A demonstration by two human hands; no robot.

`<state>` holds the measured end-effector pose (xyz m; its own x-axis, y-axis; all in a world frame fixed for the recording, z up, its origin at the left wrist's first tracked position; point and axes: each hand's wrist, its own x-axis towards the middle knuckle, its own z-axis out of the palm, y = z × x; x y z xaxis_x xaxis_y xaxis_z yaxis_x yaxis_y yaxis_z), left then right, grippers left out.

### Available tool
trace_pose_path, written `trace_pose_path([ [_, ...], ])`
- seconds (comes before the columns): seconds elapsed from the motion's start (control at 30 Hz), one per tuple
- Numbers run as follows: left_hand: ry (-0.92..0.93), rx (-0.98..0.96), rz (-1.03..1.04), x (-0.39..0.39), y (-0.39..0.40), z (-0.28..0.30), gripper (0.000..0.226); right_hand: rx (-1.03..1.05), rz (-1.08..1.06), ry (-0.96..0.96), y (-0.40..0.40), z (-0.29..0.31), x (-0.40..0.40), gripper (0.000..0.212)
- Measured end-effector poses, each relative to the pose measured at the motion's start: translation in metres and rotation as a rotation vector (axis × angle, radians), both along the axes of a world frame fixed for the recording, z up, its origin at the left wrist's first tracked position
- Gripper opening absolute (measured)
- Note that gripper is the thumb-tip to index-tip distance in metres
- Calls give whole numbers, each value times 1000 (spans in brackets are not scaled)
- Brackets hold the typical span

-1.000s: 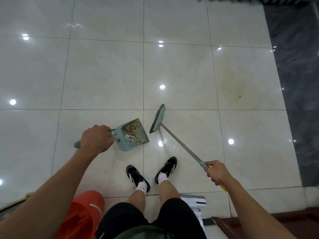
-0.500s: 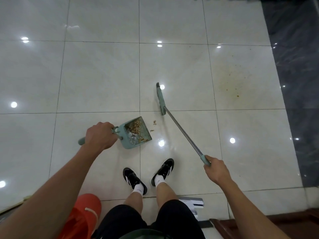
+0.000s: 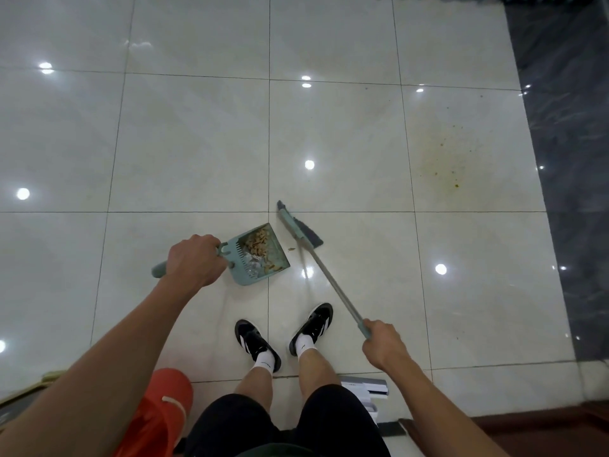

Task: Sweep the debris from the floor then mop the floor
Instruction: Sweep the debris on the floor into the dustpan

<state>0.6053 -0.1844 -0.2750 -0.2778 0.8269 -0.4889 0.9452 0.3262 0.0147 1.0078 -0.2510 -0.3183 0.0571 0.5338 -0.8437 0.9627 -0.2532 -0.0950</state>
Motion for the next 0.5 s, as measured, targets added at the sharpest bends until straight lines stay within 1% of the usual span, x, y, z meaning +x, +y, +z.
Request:
trace_pose_path([
  [0.13,-13,15,-15,-10,-1,-3,19,-14,-210,129,-11,5,-25,48],
  [0.27,-22,26,-20,-25,-4,-5,20,-31,-396,207,-7,13,-39,57],
  [0.37,-29,22,3,-41,-11,-7,22,-5,-438,222,-5,21,-43,54],
  [0.5,-21,18,36,-64,-27,-11,25,56,-420,219,-5,30,-50,53],
])
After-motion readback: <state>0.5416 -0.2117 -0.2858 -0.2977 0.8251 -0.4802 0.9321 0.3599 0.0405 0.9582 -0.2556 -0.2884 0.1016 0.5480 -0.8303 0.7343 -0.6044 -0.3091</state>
